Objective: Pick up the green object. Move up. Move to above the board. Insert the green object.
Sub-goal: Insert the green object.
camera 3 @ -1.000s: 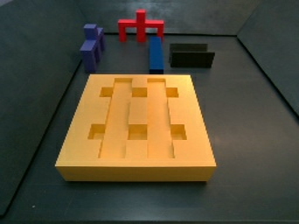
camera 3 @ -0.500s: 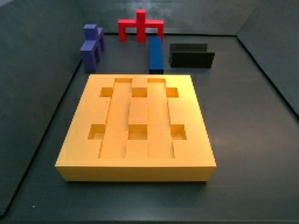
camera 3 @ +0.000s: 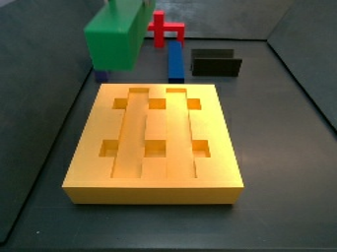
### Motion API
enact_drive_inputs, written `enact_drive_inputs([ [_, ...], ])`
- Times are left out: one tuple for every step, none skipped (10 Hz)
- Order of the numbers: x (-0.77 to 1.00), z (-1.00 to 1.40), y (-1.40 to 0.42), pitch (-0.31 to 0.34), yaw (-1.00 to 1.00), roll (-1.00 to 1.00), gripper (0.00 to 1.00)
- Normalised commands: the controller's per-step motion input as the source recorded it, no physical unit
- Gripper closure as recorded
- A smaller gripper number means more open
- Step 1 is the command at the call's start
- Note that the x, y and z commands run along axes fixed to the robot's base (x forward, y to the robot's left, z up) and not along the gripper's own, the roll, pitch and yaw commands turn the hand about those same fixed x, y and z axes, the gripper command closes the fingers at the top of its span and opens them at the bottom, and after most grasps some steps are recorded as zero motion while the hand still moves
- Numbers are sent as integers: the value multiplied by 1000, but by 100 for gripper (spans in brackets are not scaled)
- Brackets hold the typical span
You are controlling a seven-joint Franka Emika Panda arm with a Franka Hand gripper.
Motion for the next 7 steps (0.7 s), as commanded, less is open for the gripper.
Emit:
enact_drive_inputs([
  [80,-686,-229,-217,80,-110,100],
  [117,-771,-211,-223,49,-59,100],
  [323,-1000,-297,-120,0,37,100],
  [386,-931,-251,0,0,189,100],
  [240,-763,-211,10,0,273,100],
  [329,-554,-311,60,3,367,100],
  [231,-491,-337,77,66,389,100],
])
